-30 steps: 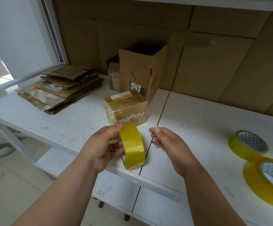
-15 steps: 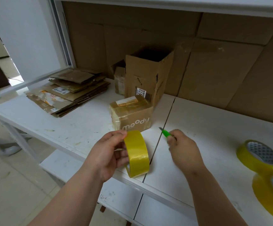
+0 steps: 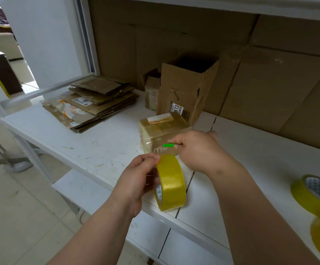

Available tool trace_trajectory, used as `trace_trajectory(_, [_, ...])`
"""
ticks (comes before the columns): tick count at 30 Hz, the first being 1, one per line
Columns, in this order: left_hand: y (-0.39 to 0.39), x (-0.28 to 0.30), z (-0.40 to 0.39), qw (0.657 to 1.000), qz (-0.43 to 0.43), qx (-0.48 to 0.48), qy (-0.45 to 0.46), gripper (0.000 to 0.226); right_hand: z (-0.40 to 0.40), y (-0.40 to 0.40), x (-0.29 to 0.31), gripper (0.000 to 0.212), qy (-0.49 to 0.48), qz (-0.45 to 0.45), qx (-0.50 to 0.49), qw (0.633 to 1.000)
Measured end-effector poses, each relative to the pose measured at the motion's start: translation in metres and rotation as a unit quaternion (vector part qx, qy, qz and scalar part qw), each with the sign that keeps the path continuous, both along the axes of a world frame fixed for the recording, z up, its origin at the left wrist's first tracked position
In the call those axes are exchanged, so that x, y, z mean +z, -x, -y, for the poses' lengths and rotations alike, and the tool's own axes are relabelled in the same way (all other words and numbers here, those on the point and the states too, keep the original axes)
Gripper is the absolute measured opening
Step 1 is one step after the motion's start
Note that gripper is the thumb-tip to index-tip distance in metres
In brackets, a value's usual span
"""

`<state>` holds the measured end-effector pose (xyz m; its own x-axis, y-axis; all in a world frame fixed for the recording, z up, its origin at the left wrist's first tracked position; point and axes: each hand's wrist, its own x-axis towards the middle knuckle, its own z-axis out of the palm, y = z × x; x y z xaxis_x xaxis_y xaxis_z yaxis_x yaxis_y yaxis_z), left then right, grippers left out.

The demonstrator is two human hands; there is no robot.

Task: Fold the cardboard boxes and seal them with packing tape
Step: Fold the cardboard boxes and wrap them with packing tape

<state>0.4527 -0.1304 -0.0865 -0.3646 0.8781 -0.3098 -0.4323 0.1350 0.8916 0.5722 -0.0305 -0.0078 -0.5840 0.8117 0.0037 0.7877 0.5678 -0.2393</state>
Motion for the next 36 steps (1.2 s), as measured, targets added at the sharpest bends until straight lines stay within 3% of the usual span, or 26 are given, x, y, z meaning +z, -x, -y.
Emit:
trace_trajectory(8, [0.003,-0.003,-0.003,0.998,-0.044,0.043,0.021,0.011,-0.011,0.020,0.001,0.032,-0.028,0.095,0.027,0.995])
trace_trajectory(23, [0.004,-0.004,-0.008,1.000,-0.003,0.019,-0.010,0.025,-0.027,0.036,-0.014,0.026,-0.068,0.110,0.026,0.991])
trace_trajectory(28, [0.011,-0.010,-0.011,0.999,-0.024,0.028,0.002,0.015,-0.037,0.023,-0.015,0.030,-0.077,0.141,-0.004,0.987])
trace_trajectory(36, [0.013,-0.014,-0.013,0.999,-0.030,0.014,0.007,0.014,-0.040,-0.021,-0.066,0.035,0.026,0.104,-0.113,0.988])
